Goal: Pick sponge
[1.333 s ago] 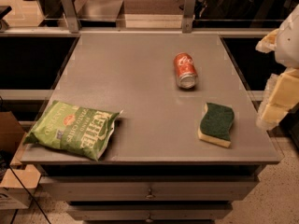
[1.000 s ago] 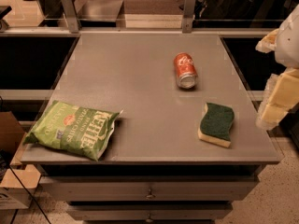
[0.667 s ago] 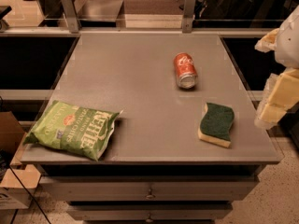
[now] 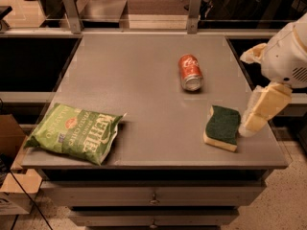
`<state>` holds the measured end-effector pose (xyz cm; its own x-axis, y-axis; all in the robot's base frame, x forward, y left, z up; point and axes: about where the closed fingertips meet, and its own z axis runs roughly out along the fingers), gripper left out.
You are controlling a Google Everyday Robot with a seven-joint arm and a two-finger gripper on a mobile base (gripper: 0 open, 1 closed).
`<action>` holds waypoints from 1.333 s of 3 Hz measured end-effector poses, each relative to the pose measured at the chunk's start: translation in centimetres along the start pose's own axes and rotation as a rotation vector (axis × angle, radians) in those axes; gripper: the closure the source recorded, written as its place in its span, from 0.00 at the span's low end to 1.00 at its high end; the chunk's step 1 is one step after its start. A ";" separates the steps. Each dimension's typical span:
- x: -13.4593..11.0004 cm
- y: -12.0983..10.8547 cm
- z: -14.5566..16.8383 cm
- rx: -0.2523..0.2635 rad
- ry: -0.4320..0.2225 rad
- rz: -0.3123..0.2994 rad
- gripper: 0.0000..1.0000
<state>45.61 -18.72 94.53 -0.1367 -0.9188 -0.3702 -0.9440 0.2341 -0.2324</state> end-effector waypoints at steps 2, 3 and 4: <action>0.1 0.6 7.2 -0.084 -0.003 0.044 0.00; 1.0 0.9 10.0 -0.128 0.020 0.086 0.00; 2.4 0.9 12.0 -0.163 0.055 0.135 0.18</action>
Offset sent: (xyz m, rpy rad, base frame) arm 0.0238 0.0305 -0.1100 0.0329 0.1705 -0.0373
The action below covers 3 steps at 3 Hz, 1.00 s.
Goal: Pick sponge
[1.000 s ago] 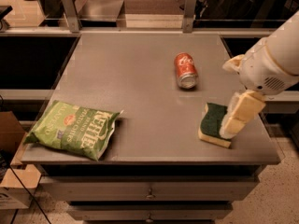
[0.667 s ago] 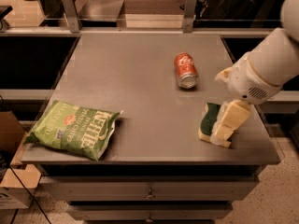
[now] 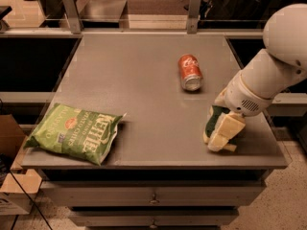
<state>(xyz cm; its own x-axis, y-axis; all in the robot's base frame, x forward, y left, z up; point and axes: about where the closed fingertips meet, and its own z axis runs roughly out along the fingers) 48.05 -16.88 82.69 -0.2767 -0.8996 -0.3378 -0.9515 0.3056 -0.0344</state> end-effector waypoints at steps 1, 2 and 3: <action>0.1 -0.3 0.0 0.006 0.021 0.001 0.41; 0.1 -0.4 -0.3 0.015 0.033 -0.002 0.64; -1.6 -1.0 -4.3 0.062 -0.026 -0.037 0.87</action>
Offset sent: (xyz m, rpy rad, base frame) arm 0.0059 -0.0060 0.0061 -0.0527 -0.0088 -0.0091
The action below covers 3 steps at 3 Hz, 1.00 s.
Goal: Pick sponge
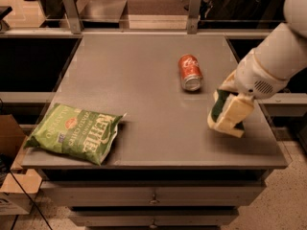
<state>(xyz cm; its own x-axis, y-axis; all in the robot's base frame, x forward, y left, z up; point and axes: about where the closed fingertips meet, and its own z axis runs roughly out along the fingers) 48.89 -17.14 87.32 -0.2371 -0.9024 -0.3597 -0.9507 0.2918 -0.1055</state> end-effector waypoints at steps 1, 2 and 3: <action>-3.9 -1.9 -6.9 0.117 -0.116 -0.074 1.00; -7.8 -2.8 -13.2 0.211 -0.243 -0.167 1.00; -8.9 -3.0 -15.0 0.242 -0.272 -0.187 1.00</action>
Offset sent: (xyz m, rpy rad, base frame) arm 0.0203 0.0366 0.2614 0.2658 -0.5241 0.2036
